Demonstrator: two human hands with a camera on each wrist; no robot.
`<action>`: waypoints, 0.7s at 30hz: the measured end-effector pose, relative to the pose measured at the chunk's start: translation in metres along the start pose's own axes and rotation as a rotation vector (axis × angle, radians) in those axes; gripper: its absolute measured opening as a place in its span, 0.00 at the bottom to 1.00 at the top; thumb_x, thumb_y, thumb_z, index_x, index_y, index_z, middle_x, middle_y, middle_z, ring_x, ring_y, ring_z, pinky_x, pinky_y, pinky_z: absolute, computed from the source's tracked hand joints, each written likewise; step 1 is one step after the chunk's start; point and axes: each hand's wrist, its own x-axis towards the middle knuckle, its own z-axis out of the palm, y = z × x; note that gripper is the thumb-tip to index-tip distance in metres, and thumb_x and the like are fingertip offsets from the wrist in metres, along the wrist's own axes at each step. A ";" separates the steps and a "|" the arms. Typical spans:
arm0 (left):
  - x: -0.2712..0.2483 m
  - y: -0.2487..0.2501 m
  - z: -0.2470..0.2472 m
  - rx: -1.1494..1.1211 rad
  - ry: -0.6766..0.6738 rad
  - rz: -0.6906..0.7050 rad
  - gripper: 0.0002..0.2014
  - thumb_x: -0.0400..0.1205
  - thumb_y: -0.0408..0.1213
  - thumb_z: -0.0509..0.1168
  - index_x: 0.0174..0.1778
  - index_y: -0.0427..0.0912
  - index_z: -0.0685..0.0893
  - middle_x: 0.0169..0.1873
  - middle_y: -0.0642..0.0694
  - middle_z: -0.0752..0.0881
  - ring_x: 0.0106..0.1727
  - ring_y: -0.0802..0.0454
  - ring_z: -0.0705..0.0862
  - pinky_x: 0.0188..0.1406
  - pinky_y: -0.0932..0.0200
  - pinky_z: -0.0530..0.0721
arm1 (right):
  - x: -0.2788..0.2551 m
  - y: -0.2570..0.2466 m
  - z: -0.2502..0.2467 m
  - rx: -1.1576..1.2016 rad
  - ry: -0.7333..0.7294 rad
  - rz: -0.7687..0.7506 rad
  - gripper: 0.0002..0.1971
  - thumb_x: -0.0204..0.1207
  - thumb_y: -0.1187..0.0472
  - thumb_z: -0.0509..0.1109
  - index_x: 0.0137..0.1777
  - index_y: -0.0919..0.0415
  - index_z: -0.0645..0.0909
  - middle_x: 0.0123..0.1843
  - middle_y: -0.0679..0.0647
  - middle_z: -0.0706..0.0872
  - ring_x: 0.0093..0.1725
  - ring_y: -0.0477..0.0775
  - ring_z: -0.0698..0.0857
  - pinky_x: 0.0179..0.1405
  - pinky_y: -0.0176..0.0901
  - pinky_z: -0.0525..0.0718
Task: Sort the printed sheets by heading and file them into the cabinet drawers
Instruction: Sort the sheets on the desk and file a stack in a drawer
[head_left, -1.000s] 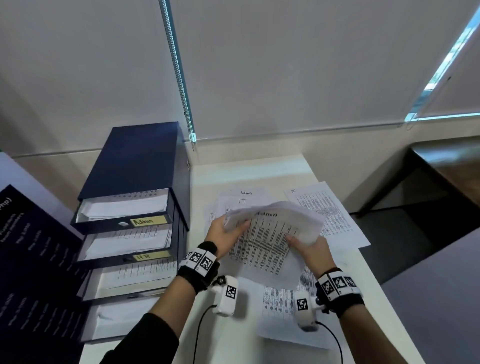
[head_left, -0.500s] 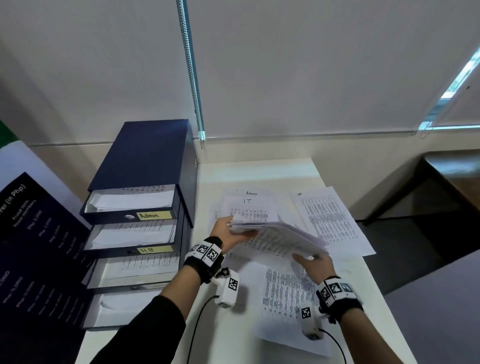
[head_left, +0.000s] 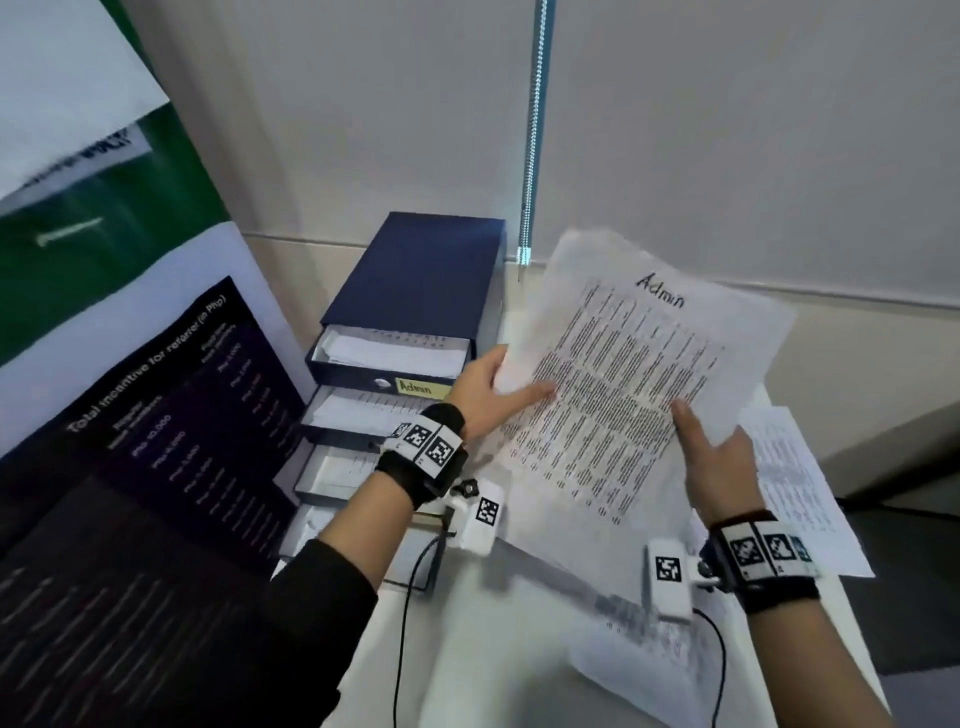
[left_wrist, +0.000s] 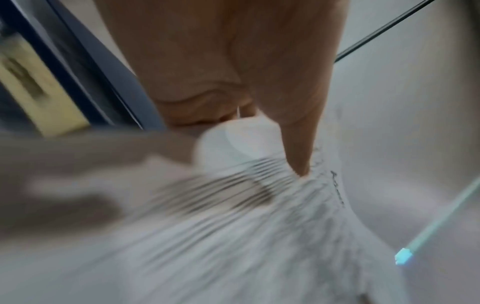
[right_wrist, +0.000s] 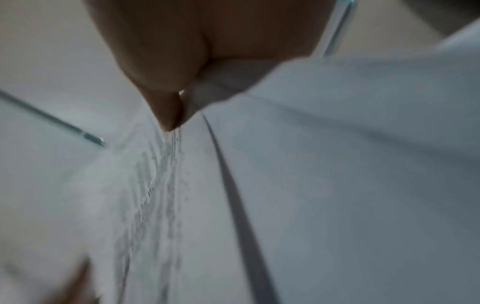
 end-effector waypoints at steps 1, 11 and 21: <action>-0.008 -0.007 -0.011 0.022 -0.018 -0.044 0.27 0.72 0.55 0.77 0.65 0.50 0.81 0.53 0.52 0.91 0.53 0.55 0.90 0.56 0.48 0.88 | 0.005 -0.001 0.007 0.041 0.012 0.005 0.14 0.78 0.44 0.70 0.58 0.50 0.78 0.49 0.43 0.86 0.49 0.45 0.84 0.54 0.37 0.82; -0.102 -0.051 -0.128 -0.074 0.203 -0.157 0.11 0.82 0.39 0.70 0.60 0.47 0.84 0.53 0.49 0.91 0.55 0.51 0.90 0.57 0.53 0.87 | 0.005 0.008 0.136 0.159 -0.380 0.223 0.25 0.76 0.55 0.75 0.72 0.58 0.77 0.63 0.54 0.88 0.60 0.57 0.88 0.64 0.64 0.83; -0.159 -0.064 -0.213 -0.456 0.545 -0.331 0.30 0.80 0.33 0.71 0.78 0.46 0.70 0.55 0.42 0.89 0.42 0.53 0.89 0.34 0.62 0.89 | -0.042 0.015 0.226 0.335 -0.698 0.528 0.21 0.81 0.69 0.66 0.74 0.64 0.75 0.67 0.61 0.85 0.66 0.62 0.85 0.69 0.62 0.79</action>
